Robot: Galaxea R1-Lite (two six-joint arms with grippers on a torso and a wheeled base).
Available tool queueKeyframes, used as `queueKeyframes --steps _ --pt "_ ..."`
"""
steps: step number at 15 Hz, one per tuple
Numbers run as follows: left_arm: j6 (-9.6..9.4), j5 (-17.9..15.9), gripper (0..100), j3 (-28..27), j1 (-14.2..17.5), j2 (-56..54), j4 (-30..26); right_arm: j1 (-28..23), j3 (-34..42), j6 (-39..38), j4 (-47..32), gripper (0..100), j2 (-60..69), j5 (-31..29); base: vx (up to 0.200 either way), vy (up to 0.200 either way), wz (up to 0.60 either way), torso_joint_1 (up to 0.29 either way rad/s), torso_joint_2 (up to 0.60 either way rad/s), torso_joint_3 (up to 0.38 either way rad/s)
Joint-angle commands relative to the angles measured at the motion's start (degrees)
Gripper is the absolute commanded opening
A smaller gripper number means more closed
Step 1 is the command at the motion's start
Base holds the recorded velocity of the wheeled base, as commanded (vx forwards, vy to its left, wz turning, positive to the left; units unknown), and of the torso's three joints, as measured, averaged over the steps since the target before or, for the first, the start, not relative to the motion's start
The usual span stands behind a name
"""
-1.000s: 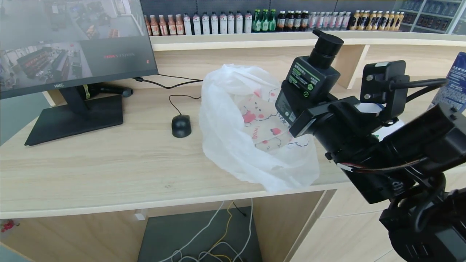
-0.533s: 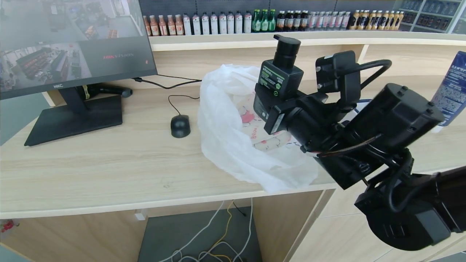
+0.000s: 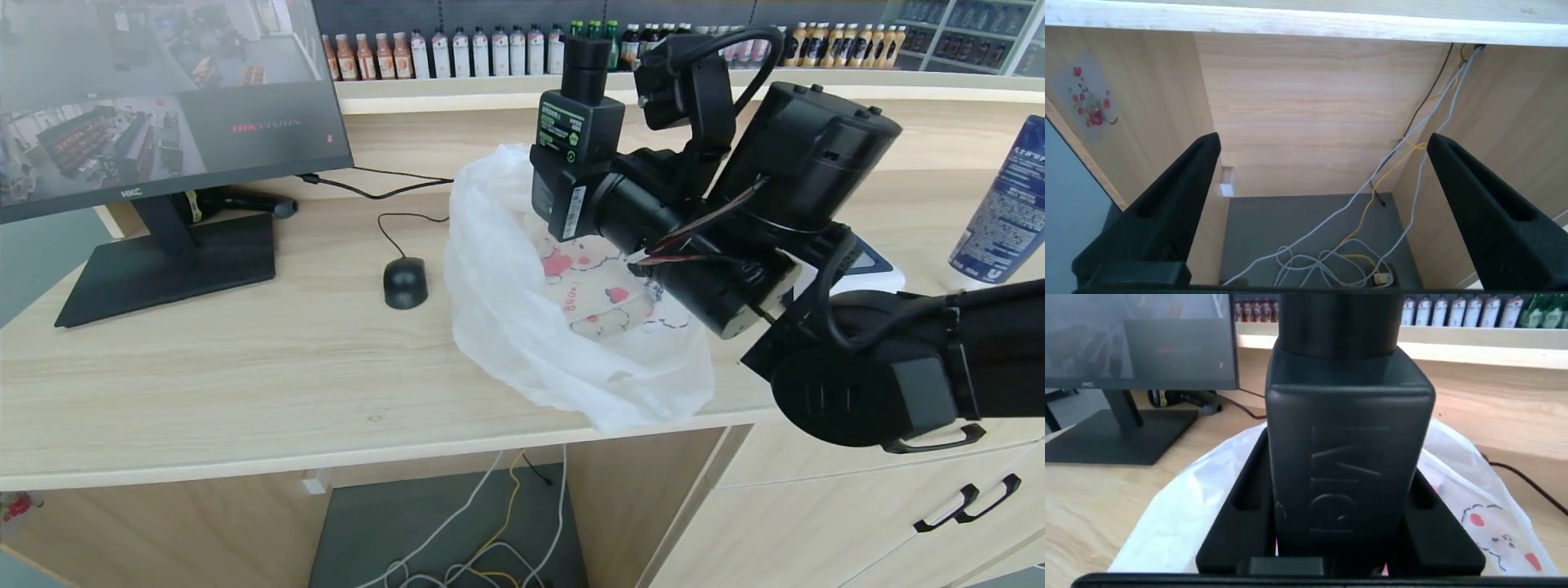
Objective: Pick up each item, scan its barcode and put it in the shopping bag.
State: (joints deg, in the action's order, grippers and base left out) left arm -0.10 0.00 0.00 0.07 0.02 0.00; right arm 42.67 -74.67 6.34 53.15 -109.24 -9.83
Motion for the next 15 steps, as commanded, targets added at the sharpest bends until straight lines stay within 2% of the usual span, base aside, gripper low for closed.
queueKeyframes --steps 1,7,15 --pt "0.01 0.0 100 0.0 0.0 0.0 0.0 0.0 -4.5 -0.3 -1.2 0 -3.8 0.1 0.000 0.000 0.00 0.000 0.00 0.000" --pt "-0.08 0.0 100 0.0 -0.1 0.0 -0.1 -0.6 -6.5 -1.5 -1.0 0 -8.9 1.4 0.000 0.000 0.00 0.000 0.00 0.000" --pt "-0.08 0.0 100 0.0 0.0 0.0 -0.1 -0.9 -5.2 -2.2 -0.7 0 -10.7 1.7 0.000 0.000 0.00 0.000 0.00 0.000"
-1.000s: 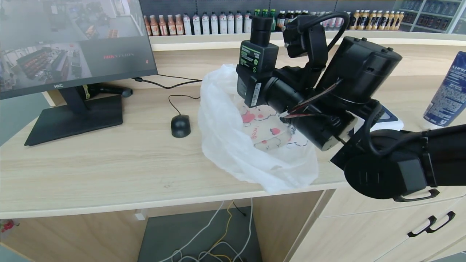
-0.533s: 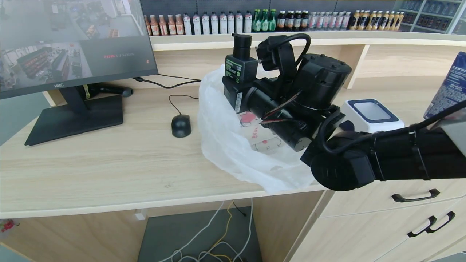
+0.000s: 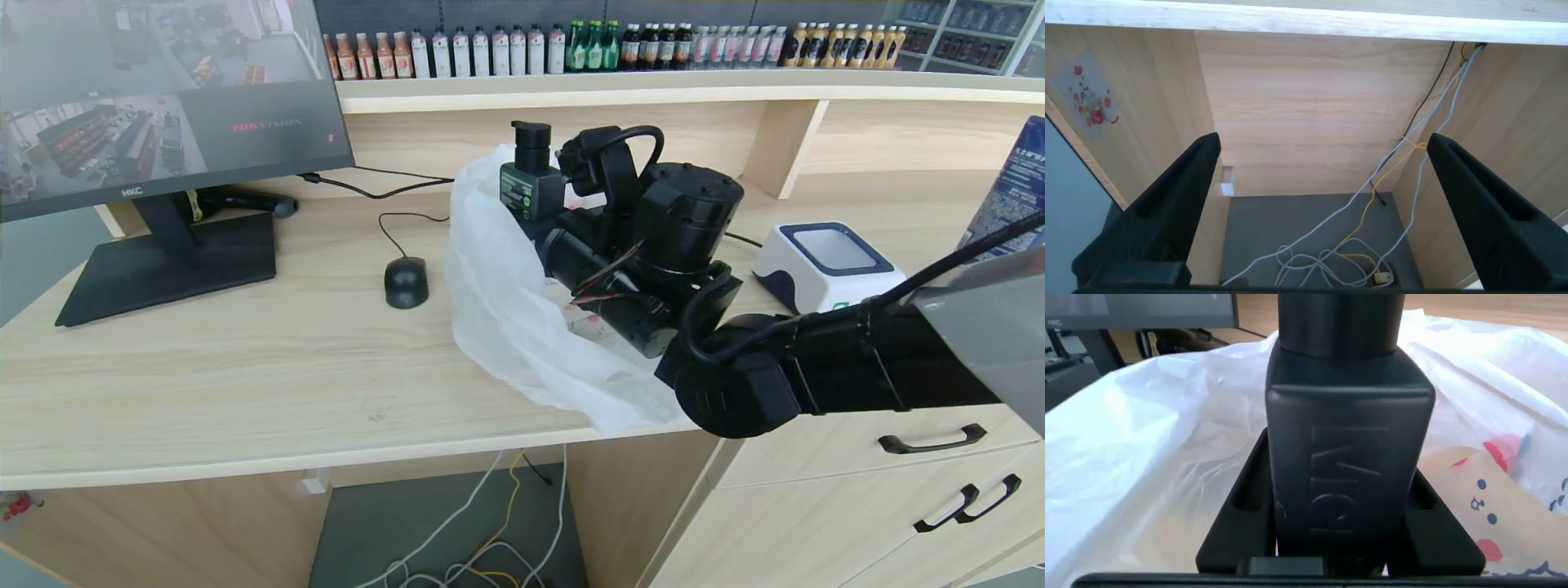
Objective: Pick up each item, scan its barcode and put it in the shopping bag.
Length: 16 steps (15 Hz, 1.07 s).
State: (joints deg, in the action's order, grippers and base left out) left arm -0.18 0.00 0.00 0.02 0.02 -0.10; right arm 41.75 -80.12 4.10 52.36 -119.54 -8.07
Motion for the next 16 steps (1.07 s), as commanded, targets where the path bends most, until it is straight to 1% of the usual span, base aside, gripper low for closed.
queueKeyframes --steps 1,2,3,8,13,16 --pt "0.09 0.0 100 0.0 0.0 0.0 0.0 0.0 0.2 -0.2 0.0 0 -0.9 0.1 0.000 0.000 0.00 0.000 0.00 0.000" --pt "0.09 0.0 100 0.0 0.0 0.0 0.0 0.0 0.2 -0.2 0.0 0 -0.9 0.1 0.000 0.000 0.00 0.000 0.00 0.000" --pt "0.09 0.0 100 0.0 0.1 0.0 0.0 0.0 0.4 -0.2 0.0 0 -1.6 1.7 0.000 0.000 0.00 0.000 0.00 0.000" --pt "0.18 0.0 100 0.0 0.1 0.0 0.0 0.0 1.3 -0.9 0.9 0 -3.3 1.7 0.000 0.000 0.00 0.000 0.00 0.000" --pt "0.27 0.0 100 0.0 0.1 0.0 0.0 -0.4 10.1 -0.9 8.9 0 -4.0 1.7 0.000 0.000 0.00 0.000 0.00 0.000" --pt "0.27 0.0 100 0.0 0.0 0.0 0.0 -0.3 12.1 -0.8 10.6 0 -4.0 1.7 0.000 0.000 0.00 0.000 0.00 0.000"
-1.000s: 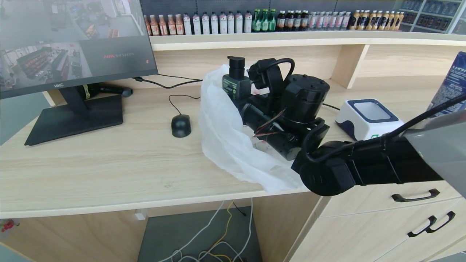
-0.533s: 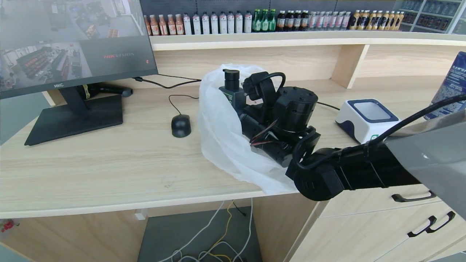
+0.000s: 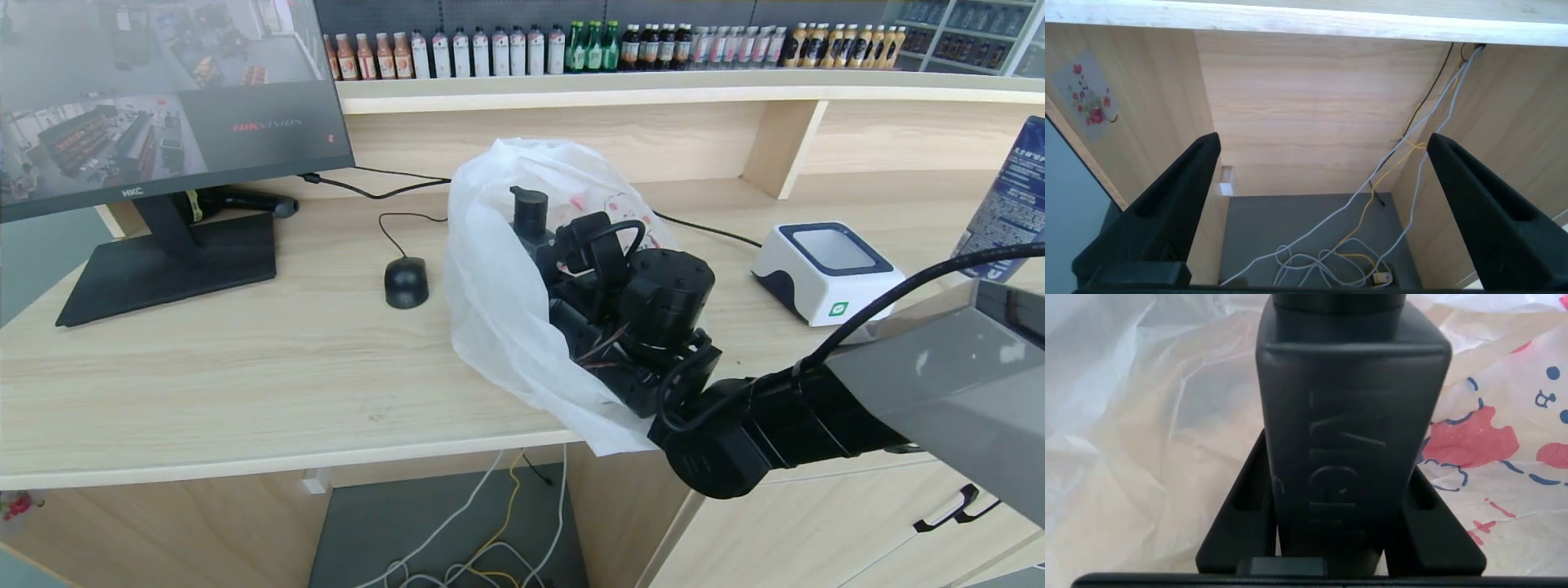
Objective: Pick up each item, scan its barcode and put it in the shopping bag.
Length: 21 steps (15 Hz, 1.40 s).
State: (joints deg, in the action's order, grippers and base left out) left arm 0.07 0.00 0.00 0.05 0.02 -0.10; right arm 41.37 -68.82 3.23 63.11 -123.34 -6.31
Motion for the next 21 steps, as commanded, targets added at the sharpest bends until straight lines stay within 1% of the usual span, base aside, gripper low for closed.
queueKeyframes --steps 1,11,12,21 --pt "0.01 0.0 100 0.0 0.0 0.0 0.0 0.0 0.8 0.0 -0.2 0 -0.2 0.0 0.000 0.000 0.00 0.000 0.00 0.000" --pt "0.01 0.0 100 0.0 0.0 0.0 0.1 0.1 0.6 0.2 -0.1 0 0.0 -0.2 0.000 0.000 0.00 0.000 0.00 0.000" --pt "0.01 0.0 100 0.0 0.0 0.0 0.1 0.1 0.5 0.2 -0.1 100 0.0 -0.4 0.000 0.000 0.00 0.000 0.00 0.000" --pt "0.01 0.0 100 0.0 0.0 0.0 0.1 0.0 0.1 1.2 0.7 100 1.6 -0.3 0.000 0.000 0.00 0.000 0.00 0.000"
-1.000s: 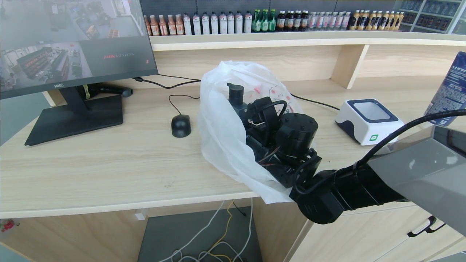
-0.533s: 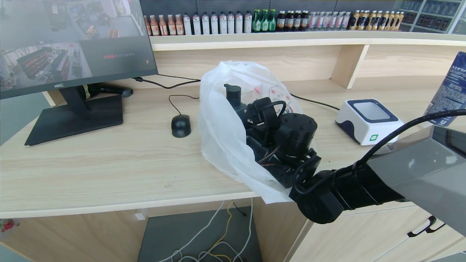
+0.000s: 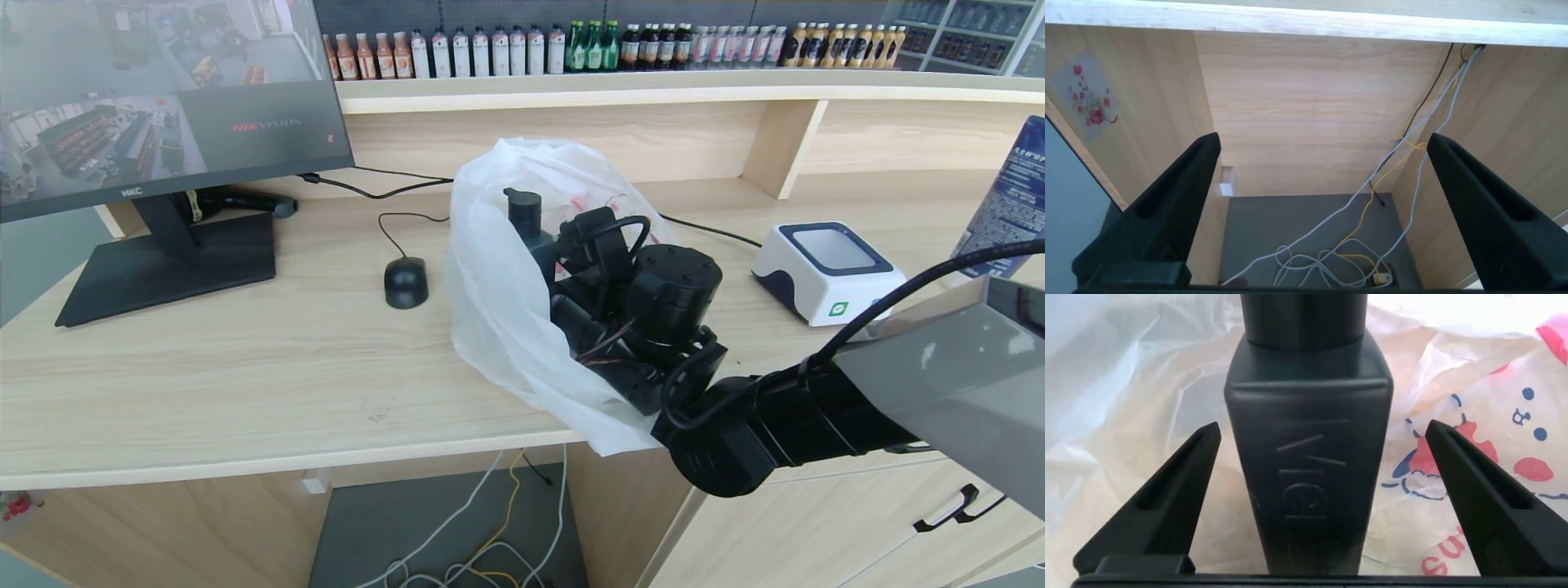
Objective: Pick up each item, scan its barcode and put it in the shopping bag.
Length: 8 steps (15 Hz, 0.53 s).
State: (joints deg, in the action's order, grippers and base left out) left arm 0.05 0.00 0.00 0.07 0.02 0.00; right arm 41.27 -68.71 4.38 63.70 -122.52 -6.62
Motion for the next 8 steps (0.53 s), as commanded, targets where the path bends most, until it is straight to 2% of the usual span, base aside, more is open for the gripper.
queueKeyframes --steps 1,8 --pt "0.04 0.0 100 0.0 0.0 0.0 0.0 0.1 0.2 0.5 0.1 100 1.1 0.1 0.000 0.000 0.00 0.000 0.00 0.000" --pt "0.04 0.0 100 0.0 0.0 0.0 -0.1 0.2 1.2 2.1 0.0 100 5.5 0.1 0.000 0.000 0.00 0.000 0.00 0.000"
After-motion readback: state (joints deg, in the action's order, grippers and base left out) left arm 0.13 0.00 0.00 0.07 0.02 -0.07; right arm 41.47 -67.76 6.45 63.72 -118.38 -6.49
